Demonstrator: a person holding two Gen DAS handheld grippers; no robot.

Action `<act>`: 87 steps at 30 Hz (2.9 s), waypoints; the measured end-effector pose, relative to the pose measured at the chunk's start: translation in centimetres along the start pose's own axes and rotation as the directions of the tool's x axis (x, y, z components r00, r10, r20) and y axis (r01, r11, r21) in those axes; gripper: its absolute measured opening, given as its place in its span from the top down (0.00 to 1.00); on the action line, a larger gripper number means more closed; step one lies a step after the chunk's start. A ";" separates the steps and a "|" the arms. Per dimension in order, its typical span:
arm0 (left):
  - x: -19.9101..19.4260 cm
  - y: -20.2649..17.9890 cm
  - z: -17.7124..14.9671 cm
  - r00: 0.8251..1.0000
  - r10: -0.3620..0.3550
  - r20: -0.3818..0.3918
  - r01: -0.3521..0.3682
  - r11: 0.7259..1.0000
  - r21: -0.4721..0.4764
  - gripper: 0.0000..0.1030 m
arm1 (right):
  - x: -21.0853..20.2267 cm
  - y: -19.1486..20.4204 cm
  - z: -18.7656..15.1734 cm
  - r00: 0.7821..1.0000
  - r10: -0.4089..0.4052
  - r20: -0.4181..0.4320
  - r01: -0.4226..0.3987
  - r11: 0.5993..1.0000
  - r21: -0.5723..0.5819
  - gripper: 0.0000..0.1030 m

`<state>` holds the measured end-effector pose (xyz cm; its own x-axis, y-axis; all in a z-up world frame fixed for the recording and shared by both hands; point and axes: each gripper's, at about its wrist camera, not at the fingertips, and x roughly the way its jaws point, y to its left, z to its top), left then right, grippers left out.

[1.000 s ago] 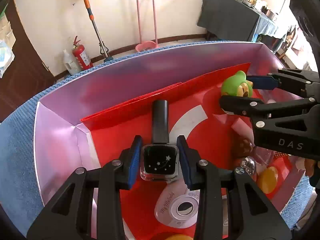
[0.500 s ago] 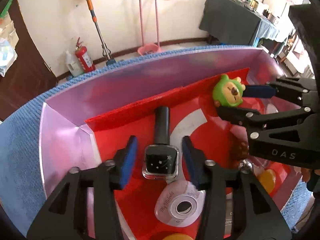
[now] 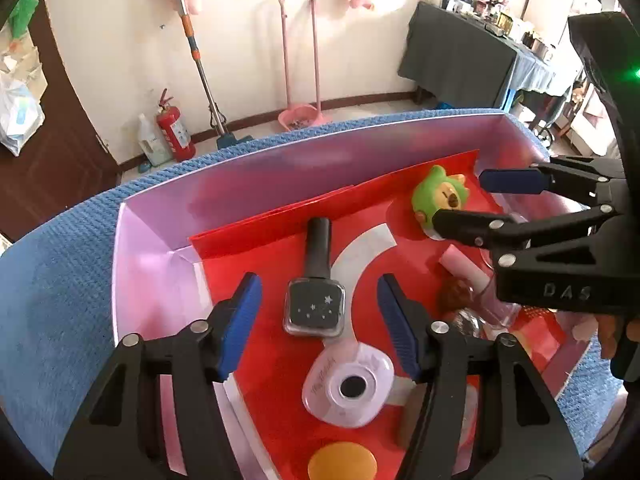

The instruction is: Organize rigid objects

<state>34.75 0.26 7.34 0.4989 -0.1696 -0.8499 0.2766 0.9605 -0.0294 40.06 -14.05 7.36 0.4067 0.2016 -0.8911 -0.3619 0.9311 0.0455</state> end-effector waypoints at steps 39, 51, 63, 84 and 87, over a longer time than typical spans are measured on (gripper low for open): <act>-6.6 -3.1 -11.6 0.904 0.232 0.360 -0.176 0.967 -0.182 0.22 | -9.6 0.5 -14.3 0.878 -0.107 0.466 0.091 0.994 0.057 0.00; -5.3 -2.5 -11.2 0.892 0.269 0.364 -0.205 0.957 -0.204 0.22 | -7.3 0.4 -14.7 0.850 -0.178 0.496 0.160 0.984 0.079 0.00; -5.3 -3.0 -11.2 0.894 0.267 0.360 -0.212 0.960 -0.185 0.22 | -7.5 0.1 -14.9 0.844 -0.183 0.505 0.162 0.983 0.084 0.00; -5.9 -3.0 -11.2 0.873 0.264 0.410 -0.200 0.961 -0.193 0.22 | -7.6 0.2 -15.1 0.839 -0.191 0.510 0.173 0.981 0.084 0.00; -5.9 -3.0 -11.2 0.874 0.265 0.407 -0.200 0.960 -0.194 0.22 | -7.6 0.2 -15.1 0.839 -0.191 0.509 0.173 0.981 0.084 0.00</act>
<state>21.75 0.90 6.55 0.8435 0.0163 -0.5369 0.0062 0.9992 0.0401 24.25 -19.98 7.30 0.8377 0.1459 -0.5263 -0.2142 0.9742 -0.0710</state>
